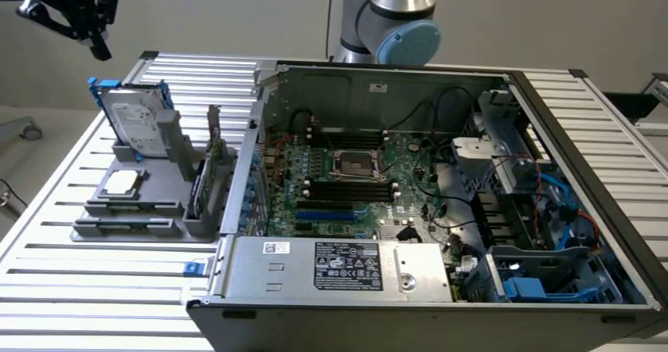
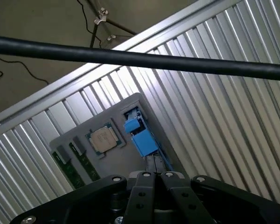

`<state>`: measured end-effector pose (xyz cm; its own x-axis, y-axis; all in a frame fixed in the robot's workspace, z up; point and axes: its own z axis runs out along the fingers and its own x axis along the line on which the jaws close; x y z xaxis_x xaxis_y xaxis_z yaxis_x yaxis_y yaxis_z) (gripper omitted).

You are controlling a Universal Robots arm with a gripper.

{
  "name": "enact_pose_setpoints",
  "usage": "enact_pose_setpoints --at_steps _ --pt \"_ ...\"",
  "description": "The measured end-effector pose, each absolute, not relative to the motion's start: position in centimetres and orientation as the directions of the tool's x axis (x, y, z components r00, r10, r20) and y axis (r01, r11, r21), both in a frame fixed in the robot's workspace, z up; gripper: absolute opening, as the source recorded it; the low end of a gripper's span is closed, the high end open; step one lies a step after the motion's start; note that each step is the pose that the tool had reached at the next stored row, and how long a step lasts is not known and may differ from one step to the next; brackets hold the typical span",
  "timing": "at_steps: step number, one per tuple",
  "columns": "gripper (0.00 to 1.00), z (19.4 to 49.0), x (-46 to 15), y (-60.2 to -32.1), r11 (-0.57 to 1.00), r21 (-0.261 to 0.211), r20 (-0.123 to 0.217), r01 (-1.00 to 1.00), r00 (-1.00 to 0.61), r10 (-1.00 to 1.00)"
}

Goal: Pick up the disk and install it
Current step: 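Pick up the disk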

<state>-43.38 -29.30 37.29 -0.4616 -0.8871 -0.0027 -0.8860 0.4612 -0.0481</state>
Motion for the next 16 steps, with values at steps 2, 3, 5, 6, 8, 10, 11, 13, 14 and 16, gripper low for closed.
enact_pose_setpoints --at_steps 2,3,5,6,8,10,11,13,14,16 --pt "0.11 37.29 -43.37 -29.30 0.441 -0.046 0.002 -0.896 -0.441 -0.897" --pt "0.11 37.29 -43.38 -29.30 0.432 -0.044 0.005 -0.901 -0.433 -0.902" --pt "0.11 37.29 -43.38 -29.29 0.418 -0.037 0.013 -0.908 -0.418 -0.908" --pt "0.11 37.29 -43.39 -29.30 0.412 -0.033 0.018 -0.911 -0.412 -0.911" --pt "0.11 37.29 -43.40 -29.29 0.400 -0.025 0.031 -0.916 -0.401 -0.916" --pt "0.11 37.28 -43.41 -29.29 0.387 -0.022 0.044 -0.922 -0.388 -0.921" --pt "0.11 37.27 -43.41 -29.29 0.378 -0.022 0.050 -0.925 -0.379 -0.924" --pt "0.11 37.25 -43.41 -29.30 0.356 -0.023 0.059 -0.934 -0.357 -0.932" --pt "0.11 37.24 -43.41 -29.30 0.343 -0.023 0.062 -0.939 -0.344 -0.937" --pt "0.11 37.20 -43.41 -29.30 0.313 -0.019 0.064 -0.949 -0.314 -0.947"
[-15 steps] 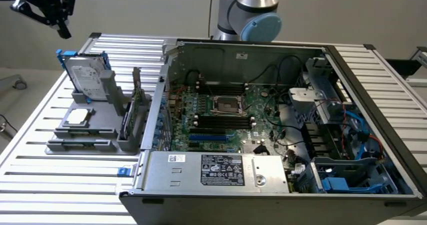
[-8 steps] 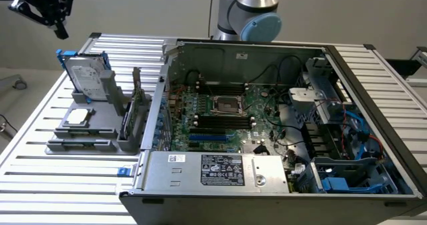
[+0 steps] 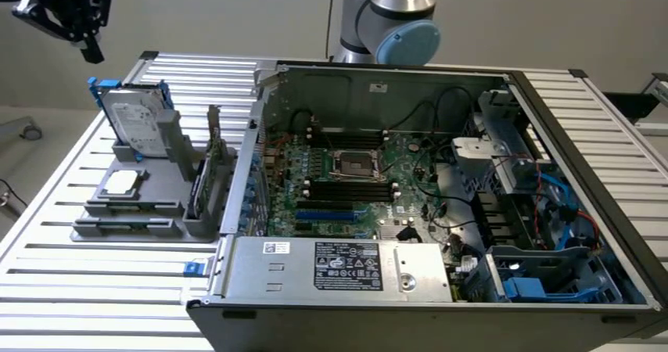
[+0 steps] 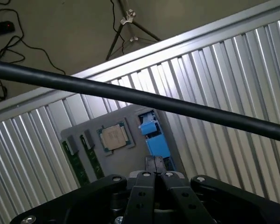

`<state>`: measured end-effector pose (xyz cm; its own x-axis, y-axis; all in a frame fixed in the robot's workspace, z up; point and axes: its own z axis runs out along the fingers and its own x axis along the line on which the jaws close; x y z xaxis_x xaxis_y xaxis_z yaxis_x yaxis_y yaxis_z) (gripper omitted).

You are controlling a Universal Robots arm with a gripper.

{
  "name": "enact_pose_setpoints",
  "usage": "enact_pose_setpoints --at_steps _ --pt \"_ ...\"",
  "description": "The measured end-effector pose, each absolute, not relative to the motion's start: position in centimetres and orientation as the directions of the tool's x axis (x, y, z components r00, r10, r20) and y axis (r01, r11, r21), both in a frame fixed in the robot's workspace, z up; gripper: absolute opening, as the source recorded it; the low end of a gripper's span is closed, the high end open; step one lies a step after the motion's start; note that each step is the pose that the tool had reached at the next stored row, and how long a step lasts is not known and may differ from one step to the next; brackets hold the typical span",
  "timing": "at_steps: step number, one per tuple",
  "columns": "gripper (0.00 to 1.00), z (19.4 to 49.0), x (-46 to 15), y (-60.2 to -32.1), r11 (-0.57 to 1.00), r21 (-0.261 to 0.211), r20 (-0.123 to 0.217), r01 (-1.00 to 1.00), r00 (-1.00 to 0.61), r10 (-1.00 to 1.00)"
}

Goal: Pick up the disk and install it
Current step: 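Pick up the disk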

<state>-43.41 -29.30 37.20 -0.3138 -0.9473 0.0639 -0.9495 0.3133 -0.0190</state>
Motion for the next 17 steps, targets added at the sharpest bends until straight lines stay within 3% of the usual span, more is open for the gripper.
enact_pose_setpoints --at_steps 17 --pt "0.11 37.04 -43.41 -29.29 0.108 0.000 0.057 -0.994 -0.107 -0.993"
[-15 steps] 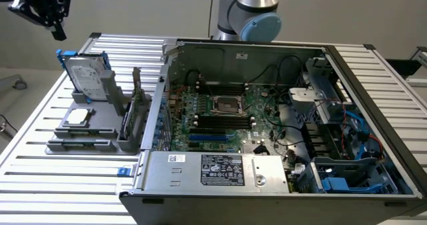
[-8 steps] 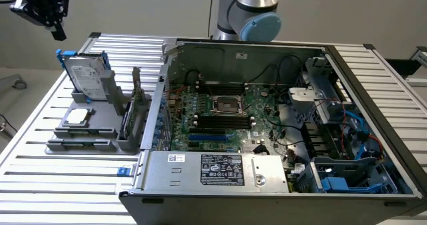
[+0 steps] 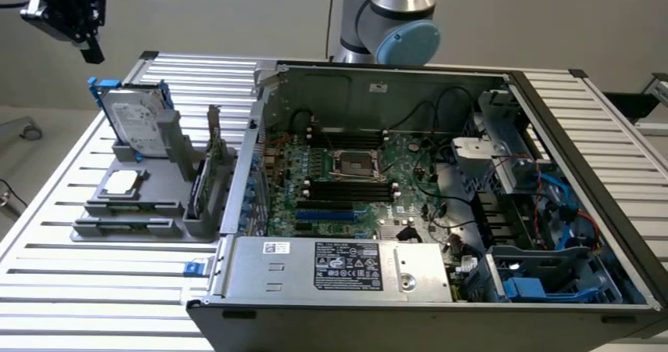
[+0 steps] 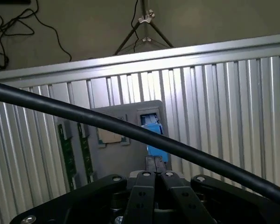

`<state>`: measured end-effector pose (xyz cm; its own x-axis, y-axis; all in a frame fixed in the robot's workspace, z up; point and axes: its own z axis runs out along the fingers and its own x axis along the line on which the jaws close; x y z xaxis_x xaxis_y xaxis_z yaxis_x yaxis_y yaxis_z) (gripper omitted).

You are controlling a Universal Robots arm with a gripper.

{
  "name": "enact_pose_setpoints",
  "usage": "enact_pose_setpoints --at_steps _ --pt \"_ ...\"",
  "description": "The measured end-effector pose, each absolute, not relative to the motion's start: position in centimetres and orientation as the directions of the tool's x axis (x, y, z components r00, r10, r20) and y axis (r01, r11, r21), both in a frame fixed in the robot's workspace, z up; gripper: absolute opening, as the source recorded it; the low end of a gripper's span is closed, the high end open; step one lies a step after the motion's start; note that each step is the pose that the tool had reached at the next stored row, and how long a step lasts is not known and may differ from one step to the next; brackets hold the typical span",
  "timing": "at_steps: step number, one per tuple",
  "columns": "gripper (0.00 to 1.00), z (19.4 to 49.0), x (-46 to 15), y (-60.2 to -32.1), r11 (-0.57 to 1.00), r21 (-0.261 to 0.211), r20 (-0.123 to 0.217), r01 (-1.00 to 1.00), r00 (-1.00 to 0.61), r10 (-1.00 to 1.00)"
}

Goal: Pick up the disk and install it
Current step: 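Pick up the disk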

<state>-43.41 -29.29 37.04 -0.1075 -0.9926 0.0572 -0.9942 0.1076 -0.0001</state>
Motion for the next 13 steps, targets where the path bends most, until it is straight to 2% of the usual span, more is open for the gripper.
enact_pose_setpoints --at_steps 13 --pt "0.11 36.96 -43.41 -29.29 -0.044 0.009 0.037 -0.999 0.044 -0.998"
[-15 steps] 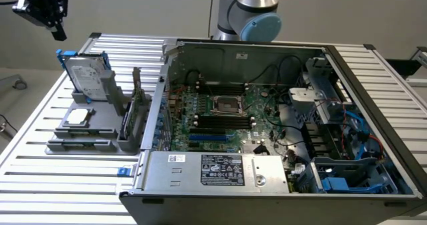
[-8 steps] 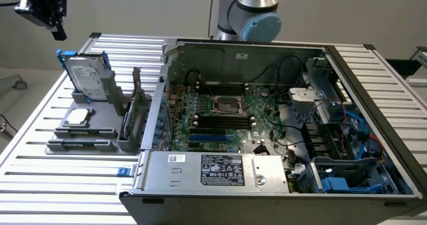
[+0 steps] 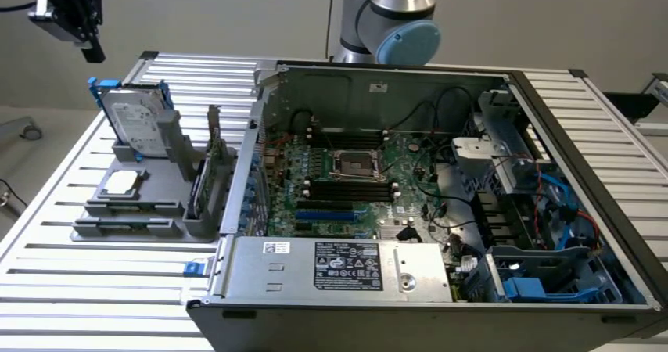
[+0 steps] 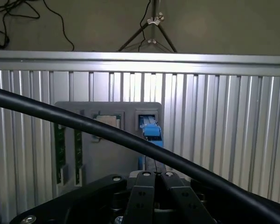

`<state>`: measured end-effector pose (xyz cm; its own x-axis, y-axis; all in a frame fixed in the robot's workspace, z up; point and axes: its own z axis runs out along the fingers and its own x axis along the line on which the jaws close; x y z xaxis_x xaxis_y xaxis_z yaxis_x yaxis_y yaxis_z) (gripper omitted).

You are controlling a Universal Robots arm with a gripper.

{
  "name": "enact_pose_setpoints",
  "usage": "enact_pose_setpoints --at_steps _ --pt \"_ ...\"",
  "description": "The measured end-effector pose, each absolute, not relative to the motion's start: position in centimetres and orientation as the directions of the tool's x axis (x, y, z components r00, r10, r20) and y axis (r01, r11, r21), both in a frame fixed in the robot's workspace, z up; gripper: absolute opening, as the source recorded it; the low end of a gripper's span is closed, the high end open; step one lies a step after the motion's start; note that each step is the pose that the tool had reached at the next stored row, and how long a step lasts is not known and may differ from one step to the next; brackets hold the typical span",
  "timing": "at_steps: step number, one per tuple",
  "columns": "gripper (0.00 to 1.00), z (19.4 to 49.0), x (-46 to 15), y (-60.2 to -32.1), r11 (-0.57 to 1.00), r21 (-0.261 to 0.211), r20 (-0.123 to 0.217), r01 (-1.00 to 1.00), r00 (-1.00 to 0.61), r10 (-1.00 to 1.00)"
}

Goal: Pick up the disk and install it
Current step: 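Pick up the disk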

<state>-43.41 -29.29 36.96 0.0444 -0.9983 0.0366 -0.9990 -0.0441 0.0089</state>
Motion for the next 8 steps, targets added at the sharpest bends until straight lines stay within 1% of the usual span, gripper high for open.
enact_pose_setpoints --at_steps 5,6,7,8 --pt "0.12 36.94 -43.42 -29.29 -0.098 0.013 0.031 -0.995 0.099 -0.995" --pt "0.17 36.95 -43.42 -29.30 -0.099 0.014 0.031 -0.995 0.099 -0.995" --pt "0.17 36.94 -43.42 -29.30 -0.099 0.014 0.031 -0.995 0.099 -0.995" --pt "0.24 36.93 -43.41 -29.29 -0.099 0.016 0.032 -0.995 0.100 -0.994"
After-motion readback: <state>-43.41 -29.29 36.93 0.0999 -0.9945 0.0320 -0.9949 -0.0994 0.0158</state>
